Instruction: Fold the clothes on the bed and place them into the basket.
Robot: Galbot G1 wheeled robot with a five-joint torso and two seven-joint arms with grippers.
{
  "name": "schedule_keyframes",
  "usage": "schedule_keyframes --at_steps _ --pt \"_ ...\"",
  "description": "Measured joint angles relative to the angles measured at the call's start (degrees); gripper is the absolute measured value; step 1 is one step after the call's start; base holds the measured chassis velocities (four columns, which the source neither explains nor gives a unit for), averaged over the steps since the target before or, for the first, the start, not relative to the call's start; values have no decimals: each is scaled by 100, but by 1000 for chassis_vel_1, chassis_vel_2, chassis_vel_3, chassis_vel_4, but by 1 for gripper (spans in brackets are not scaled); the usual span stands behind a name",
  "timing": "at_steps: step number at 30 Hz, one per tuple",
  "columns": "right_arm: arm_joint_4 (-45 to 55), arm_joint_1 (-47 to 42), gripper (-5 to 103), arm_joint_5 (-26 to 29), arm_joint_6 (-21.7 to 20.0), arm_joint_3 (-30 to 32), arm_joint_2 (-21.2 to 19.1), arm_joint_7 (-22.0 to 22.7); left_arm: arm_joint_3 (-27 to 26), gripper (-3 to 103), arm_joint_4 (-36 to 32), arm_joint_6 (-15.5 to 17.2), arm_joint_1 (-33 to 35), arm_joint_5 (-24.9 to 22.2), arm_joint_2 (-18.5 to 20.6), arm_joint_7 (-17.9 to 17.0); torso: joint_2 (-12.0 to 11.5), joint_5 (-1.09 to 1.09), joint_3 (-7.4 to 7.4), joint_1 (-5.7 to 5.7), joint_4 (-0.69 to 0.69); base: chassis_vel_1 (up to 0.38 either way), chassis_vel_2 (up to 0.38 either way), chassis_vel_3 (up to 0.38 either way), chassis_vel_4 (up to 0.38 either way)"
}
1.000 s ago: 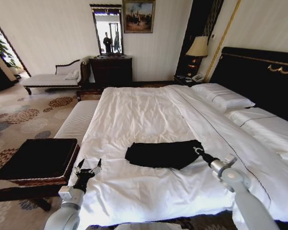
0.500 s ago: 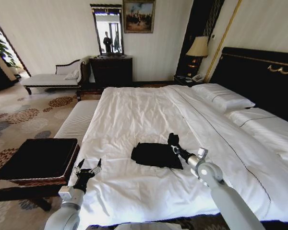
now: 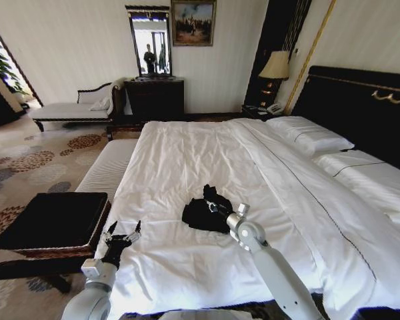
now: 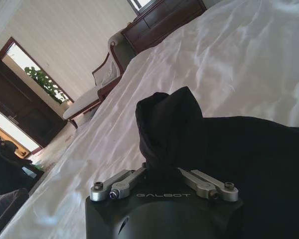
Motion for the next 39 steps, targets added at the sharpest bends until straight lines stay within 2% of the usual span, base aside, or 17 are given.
schedule_keyframes --at_steps 1,3,8,9,10,13,19,20,22,23,24,25,27,28,30,34,39 --pt "-67 -10 5 -129 60 -31 5 -43 0 100 0 0 0 0 0 0 0 1 0 0 0 0 0 0 0" --pt "-115 -21 5 -260 123 -46 8 -102 0 100 0 0 0 0 0 0 0 1 0 0 0 0 0 0 0" --pt "71 -154 32 -880 420 -49 -78 -435 0 100 0 0 0 0 0 1 0 1 0 0 0 0 0 0 0" --pt "71 -154 32 -880 420 -49 -78 -435 0 100 0 0 0 0 0 1 0 1 0 0 0 0 0 0 0" --pt "204 -196 32 -1149 512 -56 -148 -545 0 100 0 0 -1 0 0 0 0 0 0 -1 0 0 0 0 0" --pt "542 -326 48 -1886 687 -104 -346 -795 0 100 0 0 0 0 0 1 0 0 0 0 0 0 0 0 0" --pt "923 -631 64 -2275 780 -20 -507 -902 0 100 0 0 0 0 0 1 0 1 0 0 0 0 0 0 0" --pt "1044 -807 70 -2131 766 195 -475 -808 0 100 0 0 0 0 0 1 0 1 0 -1 1 0 0 0 0" --pt "1139 -1087 80 -1346 624 664 -291 -508 0 100 0 0 0 0 0 1 0 2 -1 -1 1 0 0 0 0" --pt "1139 -1087 80 -1346 624 664 -291 -508 0 100 0 0 0 0 0 1 0 2 -1 -1 1 0 0 0 0" --pt "1143 -1181 80 -1045 564 840 -226 -407 -1 100 0 0 0 0 0 1 0 2 -1 -1 1 0 0 0 0" --pt "1122 -1424 91 -364 423 1306 -114 -196 0 100 0 0 0 0 0 1 0 2 -1 -1 -1 0 0 0 0" --pt "1013 -1620 96 247 274 1666 -99 -64 0 100 0 -1 0 0 0 1 0 1 -1 -2 -6 0 0 0 0" --pt "1013 -1620 96 247 274 1666 -99 -64 0 100 0 -1 0 0 0 1 0 1 -1 -2 -6 0 0 0 0" --pt "830 -1592 99 1000 76 1735 -145 84 0 100 0 0 0 0 0 1 0 2 -1 -2 2 0 0 0 0" --pt "683 -1683 100 1448 -56 1877 -83 165 0 100 0 0 0 0 0 1 0 1 0 -1 2 0 0 0 0" --pt "536 -1794 100 1278 -64 1961 1 123 0 100 0 -1 -1 0 0 1 0 2 -1 -2 0 0 0 0 0"
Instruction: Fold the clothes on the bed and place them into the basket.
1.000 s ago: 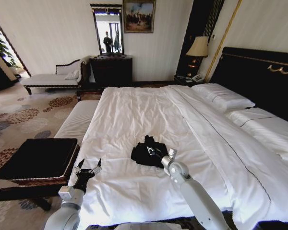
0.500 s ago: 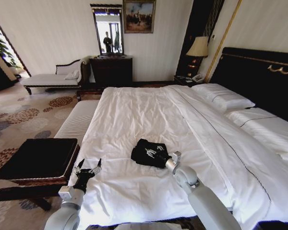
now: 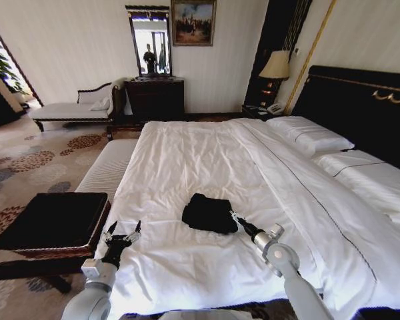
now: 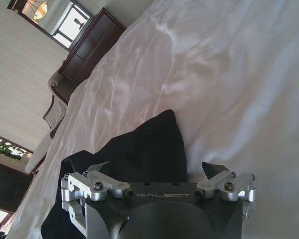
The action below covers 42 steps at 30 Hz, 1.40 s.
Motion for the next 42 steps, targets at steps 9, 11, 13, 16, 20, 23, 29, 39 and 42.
schedule_keyframes --at_steps 9,11,13,16,20,23,29,39,42 --pt "63 81 100 -953 305 42 -74 -285 0 100 0 0 0 0 0 0 -1 0 0 1 2 0 0 0 0" --pt "101 41 100 -1974 714 156 -156 -518 0 100 0 0 0 0 0 0 0 0 0 2 3 0 0 0 0" --pt "113 -46 100 -2820 1048 258 -231 -672 0 100 0 0 0 0 0 -1 0 0 0 1 -2 0 0 0 0" --pt "172 -153 100 -3363 1328 360 -274 -754 0 100 0 0 0 0 0 -1 0 0 0 1 2 0 0 0 0" --pt "369 -437 100 -3817 1661 694 -245 -825 0 100 0 0 0 0 0 -1 -1 0 1 2 1 0 0 0 0" --pt "787 -794 100 -4159 1981 1181 -229 -910 0 100 0 0 0 1 0 -1 0 0 0 1 -1 0 0 0 0" --pt "1138 -1046 100 -4027 2024 1428 -271 -918 0 100 0 0 0 0 0 -1 0 0 0 1 0 0 0 0 0" --pt "944 -1117 100 -3652 1770 1107 -131 -855 -1172 100 172 411 -891 -884 753 -407 0 -2 1 1 -2 0 0 0 0" --pt "890 -1113 100 -3287 1578 1013 -122 -792 -1410 100 205 501 -1072 -1067 907 -493 -1 2 1 3 -1 0 0 0 0"
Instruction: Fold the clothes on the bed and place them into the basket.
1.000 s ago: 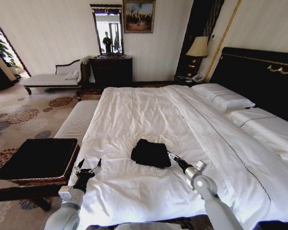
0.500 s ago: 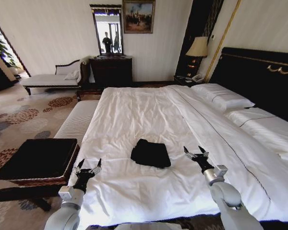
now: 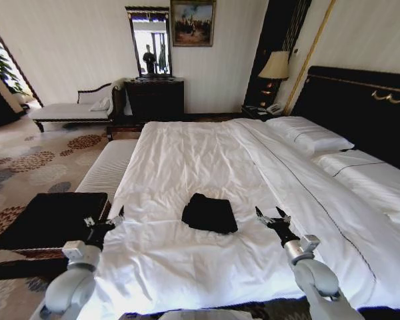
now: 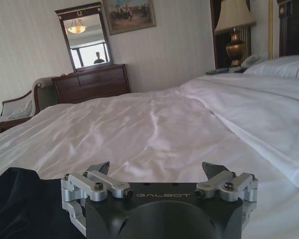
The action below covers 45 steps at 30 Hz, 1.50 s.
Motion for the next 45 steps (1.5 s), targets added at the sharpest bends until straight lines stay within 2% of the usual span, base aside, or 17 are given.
schedule_keyframes --at_steps 2,3,6,11,19,20,24,25,28,30,32,33,36,39,40,44,45 --pt "-94 67 100 436 -227 -103 10 118 -37 100 12 23 -30 -40 24 -12 0 -7 0 0 1 0 0 0 0" --pt "-94 67 100 436 -227 -103 10 118 -37 100 12 23 -30 -40 24 -12 0 -7 0 0 1 0 0 0 0" --pt "-288 258 100 978 -465 -253 52 274 -43 100 13 29 -36 -50 30 -15 0 -2 0 -1 4 0 0 0 0" --pt "-356 335 100 1085 -505 -284 -11 276 35 100 38 44 -85 -80 54 -23 0 -2 0 0 2 0 0 0 0" --pt "-399 406 100 628 -317 -291 -105 105 1304 100 271 123 -298 -28 99 204 0 -3 0 0 1 0 0 0 0" --pt "-399 406 100 628 -317 -291 -105 105 1304 100 271 123 -298 -28 99 204 0 -3 0 0 1 0 0 0 0" --pt "-399 415 100 495 -303 -375 -57 96 2032 100 401 168 -422 15 125 333 0 -1 -1 -1 2 0 0 0 0" --pt "-399 415 100 495 -303 -375 -57 96 2032 100 401 168 -422 15 125 333 0 -1 -1 -1 2 0 0 0 0" --pt "-405 373 100 481 -297 -353 -46 96 2683 100 522 205 -531 48 151 452 0 -1 -1 -2 1 0 0 0 0" --pt "-405 360 100 486 -295 -326 -55 94 2788 100 548 208 -555 51 171 489 0 -6 -1 -2 2 0 0 0 0" --pt "-401 353 100 500 -292 -288 -84 88 3076 100 654 136 -661 68 305 618 1 1 -1 -2 0 0 0 0 0" --pt "-401 353 100 501 -291 -278 -98 87 3137 100 683 117 -680 62 336 629 1 -4 -1 -2 1 0 0 0 0" --pt "-401 363 100 509 -289 -282 -102 82 3178 100 691 100 -705 11 346 644 1 -2 -1 -2 2 0 0 0 0" --pt "-380 389 100 650 -301 -334 -102 74 3224 100 609 186 -735 -510 279 587 1 -2 -1 -2 3 0 0 0 0" --pt "-380 389 100 650 -301 -334 -102 74 3224 100 609 186 -735 -510 279 587 1 -2 -1 -2 3 0 0 0 0" --pt "-308 411 100 1550 -568 -374 -103 96 3265 100 447 507 -857 -1780 216 432 1 -1 -1 -2 2 0 0 0 0" --pt "-308 411 100 1550 -568 -374 -103 96 3265 100 447 507 -857 -1780 216 432 1 -1 -1 -2 2 0 0 0 0"
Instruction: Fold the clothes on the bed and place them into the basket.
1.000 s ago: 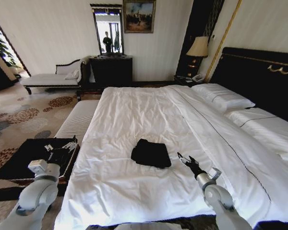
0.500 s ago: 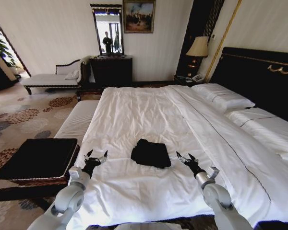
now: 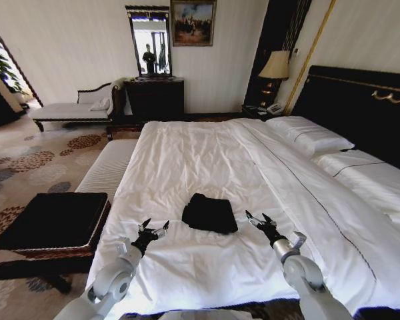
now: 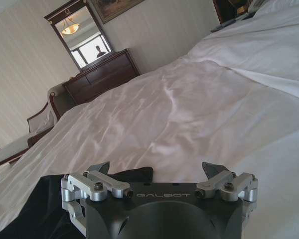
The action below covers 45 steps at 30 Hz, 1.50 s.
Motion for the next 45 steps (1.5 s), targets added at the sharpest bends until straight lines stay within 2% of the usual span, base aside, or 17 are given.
schedule_keyframes --at_steps 4,5,8,9,12,13,16,21,29,35,36,38,41,42,43,44,45 --pt "-60 107 100 881 -323 -74 -20 132 110 100 170 249 -272 -1120 -149 -305 0 0 0 0 1 0 0 0 0" --pt "-60 107 100 881 -323 -74 -20 132 110 100 170 249 -272 -1120 -149 -305 0 0 0 0 1 0 0 0 0" --pt "-207 260 100 1973 -663 -98 22 325 351 100 545 359 -670 -1905 -365 -544 0 0 0 1 0 0 0 0 0" --pt "-207 260 100 1973 -663 -98 22 325 351 100 545 359 -670 -1905 -365 -544 0 0 0 1 0 0 0 0 0" --pt "-433 420 100 2615 -889 -203 70 410 596 100 971 401 -1098 -2320 -698 -675 0 -1 0 1 -2 0 0 0 0" --pt "-433 420 100 2615 -889 -203 70 410 596 100 971 401 -1098 -2320 -698 -675 0 -1 0 1 -2 0 0 0 0" --pt "-669 594 100 3044 -1053 -362 168 561 767 100 1336 417 -1400 -2437 -1072 -685 0 0 1 1 0 0 0 0 0" --pt "-869 632 100 3041 -1129 -468 280 669 847 100 1744 426 -1623 -2424 -1442 -631 0 -1 1 1 0 0 0 0 0" --pt "-917 533 100 2848 -1139 -316 385 721 869 100 1883 450 -1692 -2287 -1345 -537 0 -1 0 1 0 0 0 0 0" --pt "-992 590 100 2831 -1189 -443 551 676 1080 100 2062 452 -1875 -2187 -1574 -512 0 -1 0 0 -1 0 0 0 0" --pt "-1012 624 100 2818 -1194 -481 572 665 1115 103 2107 452 -1915 -2165 -1610 -498 0 -1 1 1 -1 0 0 0 0" --pt "-1035 650 100 2805 -1197 -506 581 657 1134 101 2144 452 -1943 -2153 -1633 -486 0 -1 0 1 -1 0 0 0 0" --pt "-1150 761 91 2791 -1202 -567 601 641 1183 99 2337 456 -2065 -2130 -1762 -457 0 -1 0 1 1 0 0 0 0" --pt "-1150 761 91 2791 -1202 -567 601 641 1183 99 2337 456 -2065 -2130 -1762 -457 0 -1 0 1 1 0 0 0 0" --pt "-1157 769 91 2793 -1204 -568 601 639 1184 94 2363 459 -2085 -2130 -1789 -456 0 -1 0 1 0 0 0 0 0" --pt "-1159 770 80 2794 -1209 -570 595 625 1189 89 2383 460 -2103 -2120 -1826 -457 0 -1 1 1 0 0 0 0 0" --pt "-1159 770 80 2794 -1209 -570 595 625 1189 89 2383 460 -2103 -2120 -1826 -457 0 -1 1 1 0 0 0 0 0"
